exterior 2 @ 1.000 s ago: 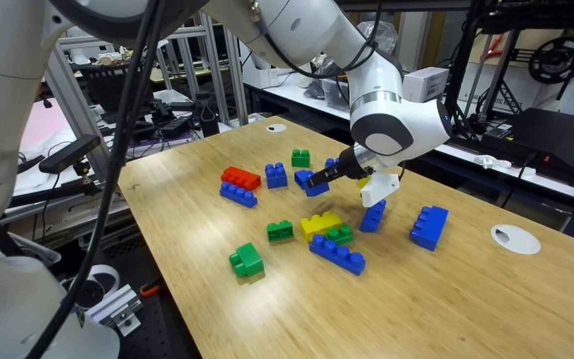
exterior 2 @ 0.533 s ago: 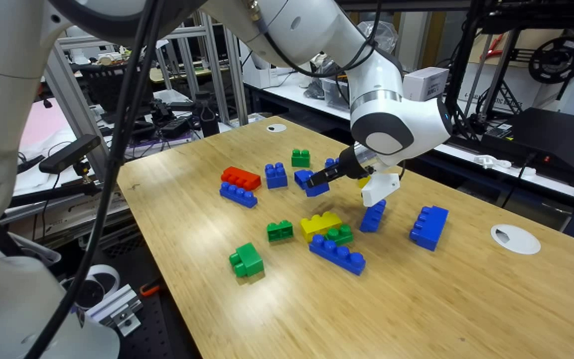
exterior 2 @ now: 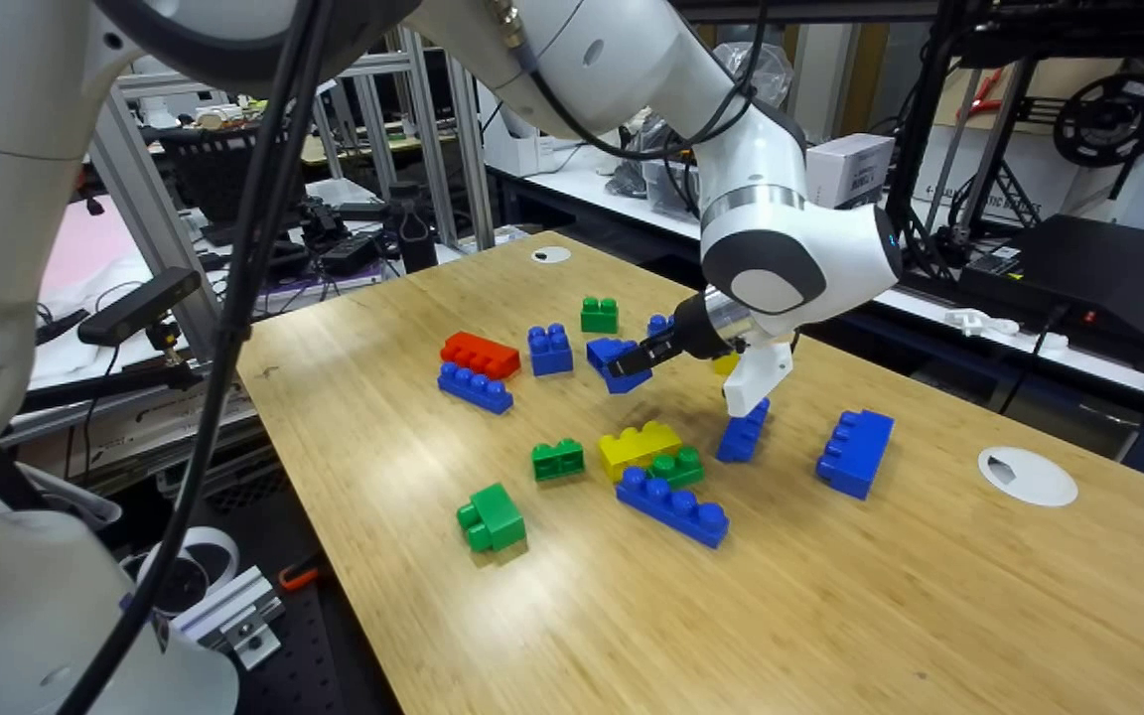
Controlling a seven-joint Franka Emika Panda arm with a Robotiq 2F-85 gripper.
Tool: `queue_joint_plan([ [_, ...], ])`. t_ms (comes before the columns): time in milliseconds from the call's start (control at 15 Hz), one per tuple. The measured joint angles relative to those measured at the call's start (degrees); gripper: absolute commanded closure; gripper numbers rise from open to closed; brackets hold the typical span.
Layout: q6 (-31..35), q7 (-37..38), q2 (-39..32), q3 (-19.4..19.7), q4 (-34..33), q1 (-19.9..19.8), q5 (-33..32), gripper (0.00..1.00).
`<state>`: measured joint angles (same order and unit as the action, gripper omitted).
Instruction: Put one of the small blue blocks upright
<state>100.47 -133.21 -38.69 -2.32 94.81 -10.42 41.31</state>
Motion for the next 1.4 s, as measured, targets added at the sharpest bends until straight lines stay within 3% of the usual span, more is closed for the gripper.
queue_joint_plan([
  [533,-5.21,-4.82,-3.98,-0.55,-3.02,-0.94,0.26,0.56],
  [1400,-13.01,-5.55,-11.25,-1.29,-11.7,-1.61,0.26,0.56],
])
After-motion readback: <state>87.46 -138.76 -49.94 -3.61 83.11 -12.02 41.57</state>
